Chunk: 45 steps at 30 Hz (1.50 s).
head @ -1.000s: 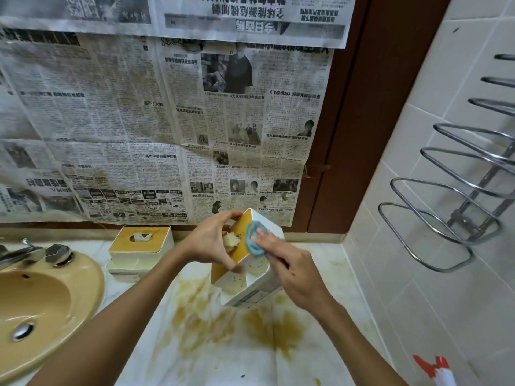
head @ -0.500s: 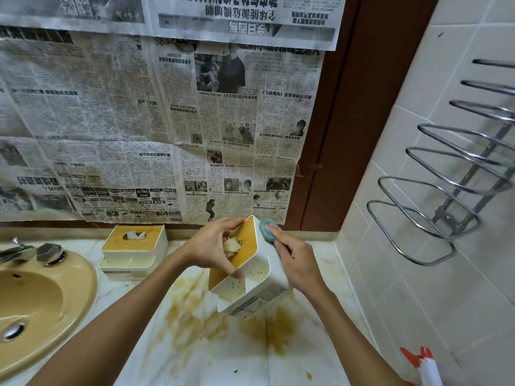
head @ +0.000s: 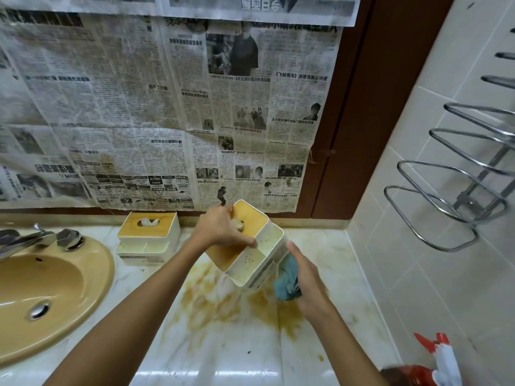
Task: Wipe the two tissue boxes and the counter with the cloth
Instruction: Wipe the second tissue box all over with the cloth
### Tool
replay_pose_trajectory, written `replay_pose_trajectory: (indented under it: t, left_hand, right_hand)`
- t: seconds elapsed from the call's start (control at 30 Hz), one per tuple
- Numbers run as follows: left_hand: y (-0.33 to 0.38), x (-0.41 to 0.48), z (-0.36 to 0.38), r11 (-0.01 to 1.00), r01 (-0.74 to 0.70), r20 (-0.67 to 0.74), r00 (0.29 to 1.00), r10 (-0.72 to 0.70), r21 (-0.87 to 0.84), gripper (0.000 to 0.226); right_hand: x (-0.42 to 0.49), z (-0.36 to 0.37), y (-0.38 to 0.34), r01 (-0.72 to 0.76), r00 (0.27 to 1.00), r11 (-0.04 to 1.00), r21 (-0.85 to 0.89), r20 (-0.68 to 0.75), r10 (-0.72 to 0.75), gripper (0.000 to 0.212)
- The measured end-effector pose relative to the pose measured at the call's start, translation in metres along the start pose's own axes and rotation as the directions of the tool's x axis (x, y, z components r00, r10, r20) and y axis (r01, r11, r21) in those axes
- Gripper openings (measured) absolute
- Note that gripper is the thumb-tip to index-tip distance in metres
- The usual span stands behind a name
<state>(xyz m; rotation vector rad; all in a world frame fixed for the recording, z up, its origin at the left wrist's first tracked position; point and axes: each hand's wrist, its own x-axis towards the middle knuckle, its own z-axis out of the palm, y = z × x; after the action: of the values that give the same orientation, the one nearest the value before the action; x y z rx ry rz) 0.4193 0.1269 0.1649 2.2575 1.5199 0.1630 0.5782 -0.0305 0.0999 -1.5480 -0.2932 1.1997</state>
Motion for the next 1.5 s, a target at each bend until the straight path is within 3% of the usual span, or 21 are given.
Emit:
replay_pose_trajectory:
  t: [0.07, 0.2, 0.37, 0.43, 0.5, 0.57, 0.63, 0.7, 0.77, 0.87, 0.97, 1.1, 1.2, 1.3, 1.4, 1.5]
  left_hand:
    - [0.003, -0.001, 0.004, 0.999, 0.036, -0.011, 0.999, -0.036, 0.002, 0.125]
    - [0.002, -0.002, 0.01, 0.997, 0.068, -0.026, 0.997, -0.067, 0.028, 0.119]
    - [0.001, -0.009, 0.01, 0.997, 0.074, -0.003, 0.997, -0.074, 0.017, 0.134]
    - [-0.002, -0.011, 0.01, 0.997, 0.056, 0.041, 0.998, -0.054, -0.047, 0.144]
    - [-0.011, -0.016, 0.013, 0.974, 0.057, 0.075, 0.996, -0.042, -0.22, 0.148]
    - [-0.03, -0.021, 0.018, 0.863, 0.169, 0.128, 0.984, -0.122, -0.476, 0.144]
    - [-0.053, -0.028, 0.026, 0.671, 0.345, 0.261, 0.938, -0.227, -0.656, 0.144]
    - [-0.072, -0.035, 0.037, 0.47, 0.533, 0.473, 0.845, -0.251, -0.704, 0.143]
    - [-0.082, -0.043, 0.054, 0.289, 0.644, 0.623, 0.763, -0.174, -0.708, 0.14]
    - [-0.078, -0.055, 0.078, 0.101, 0.642, 0.638, 0.767, -0.067, -0.76, 0.112]
    - [-0.066, -0.06, 0.096, -0.032, 0.584, 0.584, 0.807, -0.088, -0.811, 0.084]
    - [-0.053, -0.056, 0.098, -0.199, 0.484, 0.514, 0.845, -0.146, -0.852, 0.077]
    - [-0.046, -0.049, 0.089, -0.15, 0.462, 0.484, 0.854, -0.19, -0.874, 0.068]
    - [-0.044, -0.046, 0.078, -0.077, 0.47, 0.474, 0.851, -0.227, -0.879, 0.052]
    - [-0.048, -0.044, 0.076, -0.05, 0.463, 0.46, 0.851, -0.254, -0.885, 0.051]
    - [-0.047, -0.042, 0.079, -0.057, 0.441, 0.441, 0.865, -0.24, -0.896, 0.049]
  right_hand:
    - [0.002, 0.006, 0.001, -0.022, 0.997, 0.999, -0.038, 0.07, 0.024, 0.052]
    - [0.002, 0.012, -0.002, 0.047, 0.998, 0.995, -0.086, -0.03, -0.05, 0.049]
    - [0.004, 0.01, 0.0, -0.015, 0.999, 0.998, -0.057, -0.031, 0.013, 0.063]
    - [0.003, 0.009, -0.001, -0.043, 0.997, 0.999, -0.016, -0.067, 0.042, 0.056]
    - [0.004, 0.007, -0.001, -0.071, 0.993, 0.997, 0.022, -0.092, 0.073, 0.051]
    - [0.004, 0.004, -0.001, -0.1, 0.99, 0.995, 0.028, -0.097, 0.103, 0.053]
    - [0.005, 0.0, 0.001, -0.112, 0.99, 0.993, 0.026, -0.08, 0.113, 0.061]
    - [0.006, -0.003, 0.001, -0.127, 0.99, 0.992, 0.026, -0.053, 0.128, 0.072]
    - [0.01, -0.006, 0.0, -0.137, 0.989, 0.99, 0.031, -0.043, 0.138, 0.077]
    - [0.012, -0.006, 0.001, -0.126, 0.992, 0.992, 0.019, -0.023, 0.127, 0.072]
    - [0.012, -0.004, 0.0, -0.118, 0.993, 0.993, 0.008, -0.021, 0.118, 0.067]
    - [0.009, -0.004, -0.004, -0.138, 0.988, 0.99, -0.024, 0.061, 0.139, 0.066]
    - [0.006, -0.011, -0.006, -0.148, 0.987, 0.989, 0.014, 0.07, 0.147, 0.038]
    - [0.004, -0.026, -0.01, -0.1, 0.987, 0.985, 0.141, -0.111, 0.116, 0.012]
    - [-0.002, -0.033, -0.023, 0.062, 0.983, 0.973, 0.223, -0.18, -0.022, 0.01]
    - [-0.003, -0.022, -0.033, 0.16, 0.977, 0.983, 0.087, -0.156, -0.146, 0.019]
